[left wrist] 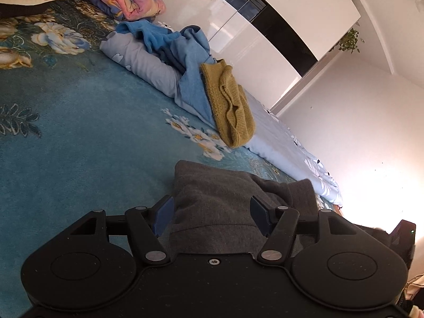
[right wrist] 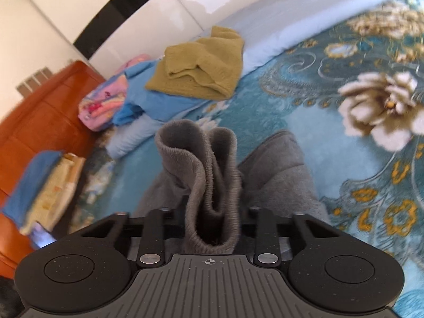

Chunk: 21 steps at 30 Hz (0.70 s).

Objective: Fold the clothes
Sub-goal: 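Lift the folded sweatshirt with both grippers and carry it across the bed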

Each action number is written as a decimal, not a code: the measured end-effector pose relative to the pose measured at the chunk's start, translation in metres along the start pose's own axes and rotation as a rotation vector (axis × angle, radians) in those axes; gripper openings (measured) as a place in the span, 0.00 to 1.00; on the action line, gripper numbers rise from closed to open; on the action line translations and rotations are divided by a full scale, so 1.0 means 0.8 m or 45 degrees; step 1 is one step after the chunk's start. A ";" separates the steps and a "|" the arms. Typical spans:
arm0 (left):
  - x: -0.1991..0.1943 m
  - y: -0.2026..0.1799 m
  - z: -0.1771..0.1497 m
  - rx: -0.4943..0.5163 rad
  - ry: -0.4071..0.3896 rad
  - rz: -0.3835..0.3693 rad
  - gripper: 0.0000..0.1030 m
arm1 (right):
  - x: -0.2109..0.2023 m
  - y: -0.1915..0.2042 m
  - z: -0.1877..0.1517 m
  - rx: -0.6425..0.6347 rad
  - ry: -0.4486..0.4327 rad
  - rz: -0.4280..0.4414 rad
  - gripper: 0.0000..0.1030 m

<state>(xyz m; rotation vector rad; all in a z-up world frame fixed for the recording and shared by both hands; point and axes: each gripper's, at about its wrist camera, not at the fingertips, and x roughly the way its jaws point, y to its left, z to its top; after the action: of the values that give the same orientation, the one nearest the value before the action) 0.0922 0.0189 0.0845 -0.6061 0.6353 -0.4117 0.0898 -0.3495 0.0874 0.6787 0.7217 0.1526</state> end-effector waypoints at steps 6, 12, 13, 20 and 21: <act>0.003 0.003 0.000 -0.026 0.007 -0.004 0.62 | -0.056 0.018 0.020 -0.060 -0.109 0.174 0.17; 0.013 0.007 0.001 -0.054 0.027 0.005 0.63 | -0.037 -0.057 0.016 0.083 -0.029 0.005 0.17; 0.018 0.006 0.000 -0.053 0.043 0.003 0.63 | -0.029 -0.067 0.012 0.101 -0.013 -0.009 0.18; 0.061 0.002 0.004 -0.073 0.122 -0.042 0.68 | -0.031 -0.076 -0.004 0.049 -0.052 -0.068 0.42; 0.069 0.001 0.005 -0.062 0.133 -0.040 0.68 | -0.037 -0.071 -0.005 -0.004 -0.090 -0.111 0.56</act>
<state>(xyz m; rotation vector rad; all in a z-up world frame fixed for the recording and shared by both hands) 0.1356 -0.0078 0.0635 -0.6445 0.7384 -0.4603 0.0594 -0.4023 0.0666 0.6451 0.6821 0.0498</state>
